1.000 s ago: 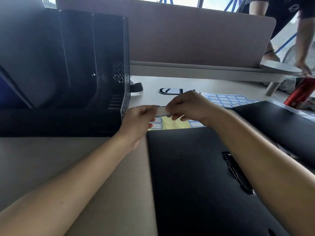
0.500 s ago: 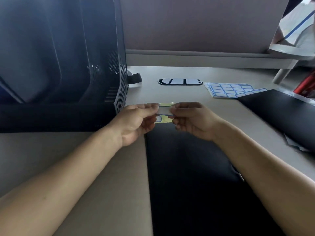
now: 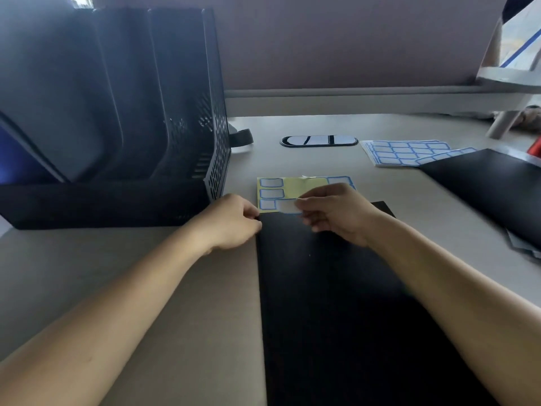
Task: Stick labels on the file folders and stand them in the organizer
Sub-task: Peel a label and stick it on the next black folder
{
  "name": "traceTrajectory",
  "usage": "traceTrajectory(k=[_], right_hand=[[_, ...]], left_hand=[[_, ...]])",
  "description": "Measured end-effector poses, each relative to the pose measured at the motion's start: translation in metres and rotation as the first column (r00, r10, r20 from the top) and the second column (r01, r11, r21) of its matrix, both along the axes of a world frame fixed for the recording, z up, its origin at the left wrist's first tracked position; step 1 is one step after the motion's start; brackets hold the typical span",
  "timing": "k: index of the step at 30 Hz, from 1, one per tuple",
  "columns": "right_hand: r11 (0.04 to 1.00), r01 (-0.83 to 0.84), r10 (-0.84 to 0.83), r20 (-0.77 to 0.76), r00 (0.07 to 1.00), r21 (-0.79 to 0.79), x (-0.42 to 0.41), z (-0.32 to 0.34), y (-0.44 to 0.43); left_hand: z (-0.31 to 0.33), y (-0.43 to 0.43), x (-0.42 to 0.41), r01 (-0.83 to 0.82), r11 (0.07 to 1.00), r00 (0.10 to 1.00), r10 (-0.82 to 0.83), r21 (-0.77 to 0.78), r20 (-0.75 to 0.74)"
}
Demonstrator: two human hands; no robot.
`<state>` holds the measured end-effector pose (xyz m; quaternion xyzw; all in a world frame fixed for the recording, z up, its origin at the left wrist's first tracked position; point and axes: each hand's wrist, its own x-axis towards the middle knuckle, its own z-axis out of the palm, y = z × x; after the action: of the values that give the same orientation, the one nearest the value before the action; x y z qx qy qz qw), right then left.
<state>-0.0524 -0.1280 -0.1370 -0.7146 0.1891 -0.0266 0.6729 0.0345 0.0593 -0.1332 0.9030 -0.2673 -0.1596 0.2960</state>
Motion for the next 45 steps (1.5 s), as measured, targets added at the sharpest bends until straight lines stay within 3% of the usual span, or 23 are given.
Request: traceTrajectory(k=[10,15,21,32,39,45], right_hand=[[0.970,-0.018,0.021,0.009,1.000,-0.241,0.004,-0.003,0.007],[0.946,-0.012,0.017,0.014,1.000,-0.323,0.004,0.000,0.012],[0.942,0.003,0.004,0.021,1.000,-0.336,0.003,0.004,0.012],[0.939,0.009,-0.003,0.015,1.000,-0.343,0.000,0.008,0.013],[0.954,0.025,-0.037,-0.036,0.999,-0.298,-0.016,0.001,0.017],[0.926,-0.020,-0.032,-0.130,0.991,-0.377,-0.048,-0.002,0.017]], left_hand=[[0.006,-0.004,0.002,-0.038,0.997,0.990,0.028,-0.065,-0.142],[0.008,-0.002,0.011,-0.048,0.993,0.956,0.015,-0.107,-0.292],[0.010,-0.002,0.015,-0.200,0.925,0.855,0.003,-0.324,-0.519],[0.009,-0.003,0.013,-0.299,0.876,0.811,0.024,-0.379,-0.585],[0.000,-0.003,0.011,-0.111,0.960,0.933,0.011,-0.258,-0.360],[0.005,-0.004,-0.013,0.241,0.968,0.961,-0.248,-0.070,-0.120]])
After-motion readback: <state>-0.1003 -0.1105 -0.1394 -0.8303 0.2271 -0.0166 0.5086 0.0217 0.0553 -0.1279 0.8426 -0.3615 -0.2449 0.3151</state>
